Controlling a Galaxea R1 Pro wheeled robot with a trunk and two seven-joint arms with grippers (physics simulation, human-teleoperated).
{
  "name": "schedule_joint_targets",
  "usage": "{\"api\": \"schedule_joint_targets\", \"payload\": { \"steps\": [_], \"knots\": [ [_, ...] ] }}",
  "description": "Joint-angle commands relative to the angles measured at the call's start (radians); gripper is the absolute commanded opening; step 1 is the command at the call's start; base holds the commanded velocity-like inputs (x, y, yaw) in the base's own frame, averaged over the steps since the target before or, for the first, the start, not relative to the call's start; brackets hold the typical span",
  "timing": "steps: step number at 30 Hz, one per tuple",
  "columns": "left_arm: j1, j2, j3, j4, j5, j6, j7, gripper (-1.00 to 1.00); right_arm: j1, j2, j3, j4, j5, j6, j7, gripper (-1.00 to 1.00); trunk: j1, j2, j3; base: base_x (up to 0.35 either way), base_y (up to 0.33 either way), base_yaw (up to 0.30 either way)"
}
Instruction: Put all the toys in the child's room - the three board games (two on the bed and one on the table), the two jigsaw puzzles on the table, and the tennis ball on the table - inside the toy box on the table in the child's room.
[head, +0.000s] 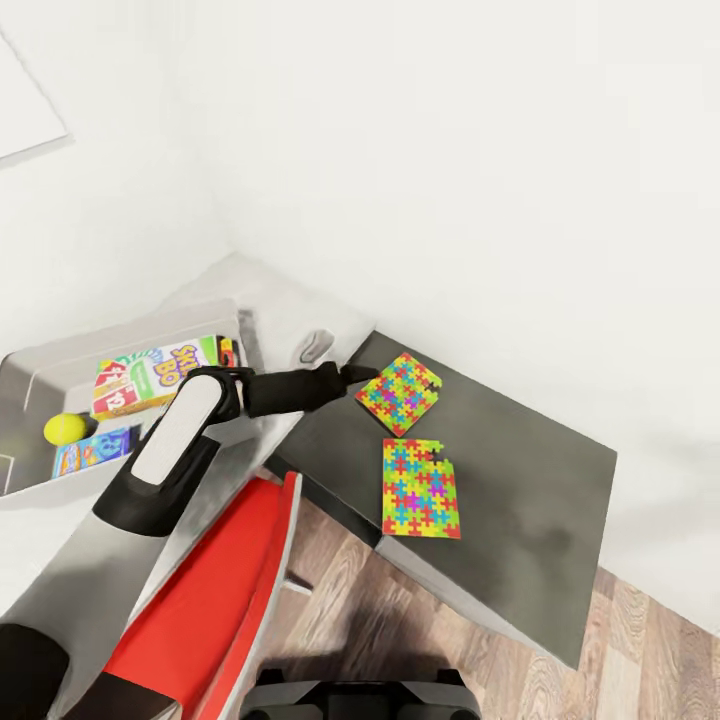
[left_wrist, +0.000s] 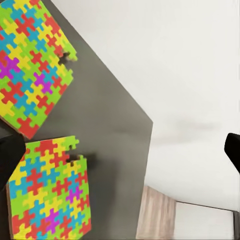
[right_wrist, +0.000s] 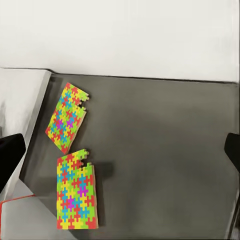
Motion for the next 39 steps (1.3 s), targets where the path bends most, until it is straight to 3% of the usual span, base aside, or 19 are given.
{"api": "schedule_joint_targets", "payload": {
  "steps": [1,5,8,22,32,39],
  "knots": [
    [-0.009,-0.009,-0.007,0.011,0.009,0.002,0.018,1.00,-0.002,-0.001,0.000,0.000,0.009,0.005,0.009,1.00,0.001,-0.002,-0.001,0.000,0.000,-0.269],
    [-0.026,-0.034,-0.022,0.057,0.004,0.008,0.038,1.00,-0.002,0.000,0.002,0.000,0.009,0.005,0.009,1.00,0.001,-0.002,-0.001,0.000,0.000,-0.273],
    [-0.026,-0.038,-0.026,0.080,0.003,0.009,0.043,1.00,-0.002,0.000,0.003,0.000,0.009,0.005,0.009,1.00,0.001,-0.002,-0.001,0.000,0.000,-0.276],
    [0.010,-0.031,-0.029,0.187,-0.009,0.008,0.051,1.00,-0.005,0.000,0.060,0.000,0.009,0.005,0.007,1.00,0.001,-0.002,-0.001,0.000,0.000,-0.250],
    [0.047,-0.013,-0.015,0.254,-0.106,-0.002,0.045,1.00,-0.008,0.000,0.106,0.000,0.010,0.005,0.007,1.00,0.001,-0.002,-0.001,0.000,0.000,-0.065],
    [0.053,0.008,-0.012,0.283,-0.130,-0.008,0.041,1.00,-0.009,0.000,0.117,0.000,0.010,0.005,0.007,1.00,0.001,-0.002,-0.001,0.000,0.000,-0.015]
  ]
}}
